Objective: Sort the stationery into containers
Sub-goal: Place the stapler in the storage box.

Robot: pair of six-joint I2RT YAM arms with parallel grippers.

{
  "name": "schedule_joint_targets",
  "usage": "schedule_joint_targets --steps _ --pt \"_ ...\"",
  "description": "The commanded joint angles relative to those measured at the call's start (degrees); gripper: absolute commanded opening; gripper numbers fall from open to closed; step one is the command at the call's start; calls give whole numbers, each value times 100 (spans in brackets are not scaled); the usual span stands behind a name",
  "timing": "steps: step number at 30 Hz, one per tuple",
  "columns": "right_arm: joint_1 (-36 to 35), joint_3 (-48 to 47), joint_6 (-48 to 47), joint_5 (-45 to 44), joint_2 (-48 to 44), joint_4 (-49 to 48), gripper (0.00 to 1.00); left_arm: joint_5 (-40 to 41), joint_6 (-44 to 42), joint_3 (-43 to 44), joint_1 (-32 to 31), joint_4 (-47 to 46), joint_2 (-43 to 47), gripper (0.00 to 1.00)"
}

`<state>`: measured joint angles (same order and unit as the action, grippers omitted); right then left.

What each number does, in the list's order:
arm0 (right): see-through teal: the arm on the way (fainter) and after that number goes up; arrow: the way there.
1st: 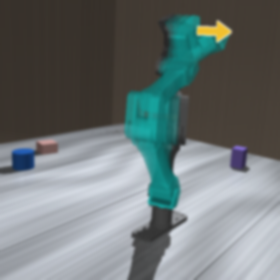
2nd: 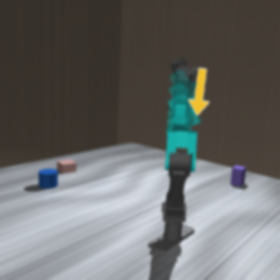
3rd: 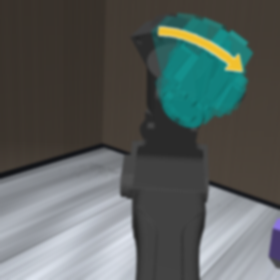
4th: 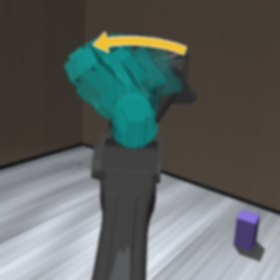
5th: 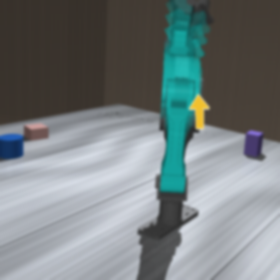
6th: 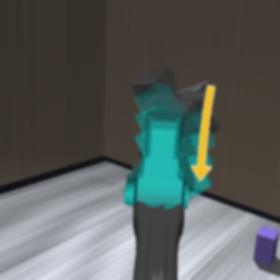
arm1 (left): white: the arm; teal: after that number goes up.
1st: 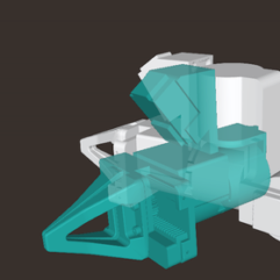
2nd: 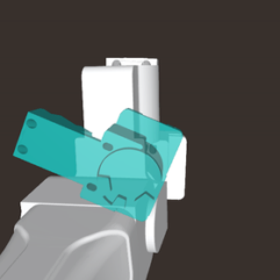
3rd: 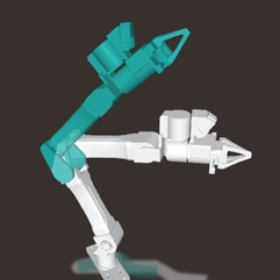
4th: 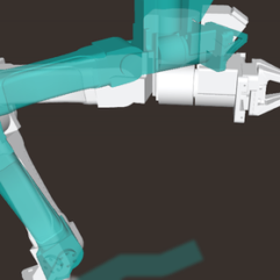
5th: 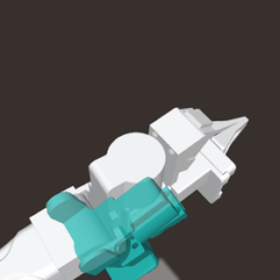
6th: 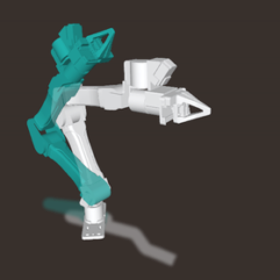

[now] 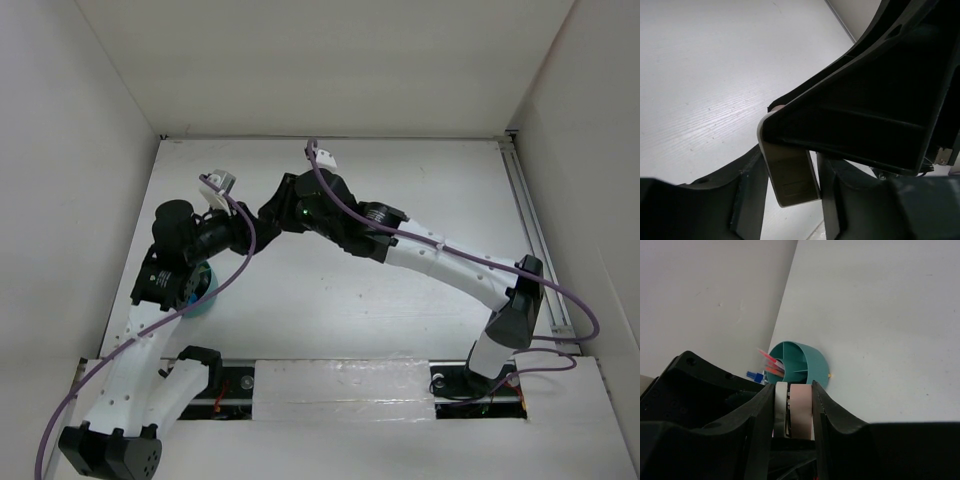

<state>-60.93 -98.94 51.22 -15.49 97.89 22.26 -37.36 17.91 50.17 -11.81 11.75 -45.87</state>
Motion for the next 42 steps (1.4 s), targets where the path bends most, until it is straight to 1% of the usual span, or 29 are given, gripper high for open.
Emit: schedule_joint_targets --steps 1,3,5,7,8,9,11,12,17,19,20,22,25,32,42 --pt "-148 -267 55 -7 -129 -275 0 142 -86 -16 39 -296 25 33" --pt "-148 -267 2 -7 -129 -275 0 203 -86 -16 39 -243 25 28" --pt "-200 -267 2 -7 -129 -275 0 378 -86 -16 39 -243 25 19" --pt "-200 -267 -50 -7 -129 -275 0 545 -34 36 39 -190 25 13" --pt "-200 -267 -51 -7 -129 -275 0 781 -33 36 39 -190 25 5" --pt "-200 -197 -51 -7 -129 -275 0 914 19 36 39 -130 25 2" --pt "-253 -144 -51 -7 -129 -275 0 1177 19 36 39 -77 25 1" --pt "-253 -144 -103 -7 -129 -275 0 1179 19 89 39 -76 25 0" --pt "-376 -144 -165 -41 -77 -214 0 1301 72 89 39 -23 -98 0" --pt "-446 -204 -296 -226 -77 -82 0 1363 72 142 39 -23 -150 6" --pt "-577 -205 -297 -305 -25 -82 0 1363 72 142 39 29 -151 16" --pt "-657 -275 -428 -533 54 102 0 1416 72 142 39 29 -151 27" --pt "-710 -275 -498 -587 108 164 0 1416 72 142 39 29 -151 34" --pt "-824 -275 -727 -693 222 358 0 1469 72 142 39 29 -151 35" --pt "-939 -390 -947 -526 512 603 0 1469 72 142 39 29 -36 36"
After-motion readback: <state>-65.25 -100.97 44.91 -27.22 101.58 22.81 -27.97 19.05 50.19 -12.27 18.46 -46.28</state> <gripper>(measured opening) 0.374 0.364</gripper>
